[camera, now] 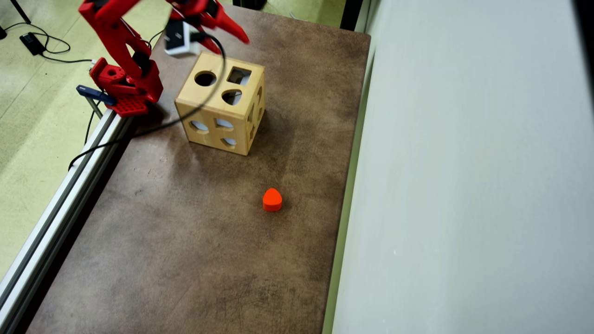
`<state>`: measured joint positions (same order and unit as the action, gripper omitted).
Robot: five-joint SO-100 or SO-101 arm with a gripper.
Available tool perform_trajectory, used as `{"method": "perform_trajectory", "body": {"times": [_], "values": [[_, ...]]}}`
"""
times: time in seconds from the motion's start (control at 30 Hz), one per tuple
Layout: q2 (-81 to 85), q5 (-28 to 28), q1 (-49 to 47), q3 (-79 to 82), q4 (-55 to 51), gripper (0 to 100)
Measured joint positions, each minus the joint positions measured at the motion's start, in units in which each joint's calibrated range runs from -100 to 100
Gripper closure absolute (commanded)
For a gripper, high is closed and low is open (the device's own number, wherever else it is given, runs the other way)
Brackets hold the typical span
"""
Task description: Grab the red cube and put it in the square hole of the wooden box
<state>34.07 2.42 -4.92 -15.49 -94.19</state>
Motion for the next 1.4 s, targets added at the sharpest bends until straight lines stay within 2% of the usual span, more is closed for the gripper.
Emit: {"method": "perform_trajectory", "body": {"times": [0.13,0.37,0.67,0.97,1.4], "values": [[8.73,0.0,0.0,1.63,-0.08,100],[28.56,0.0,3.02,17.16,-0.16,90],[54.92,0.0,4.89,39.64,-0.16,91],[61.1,0.0,4.67,40.36,-0.16,91],[61.36,0.0,4.74,40.99,-0.24,91]]}}
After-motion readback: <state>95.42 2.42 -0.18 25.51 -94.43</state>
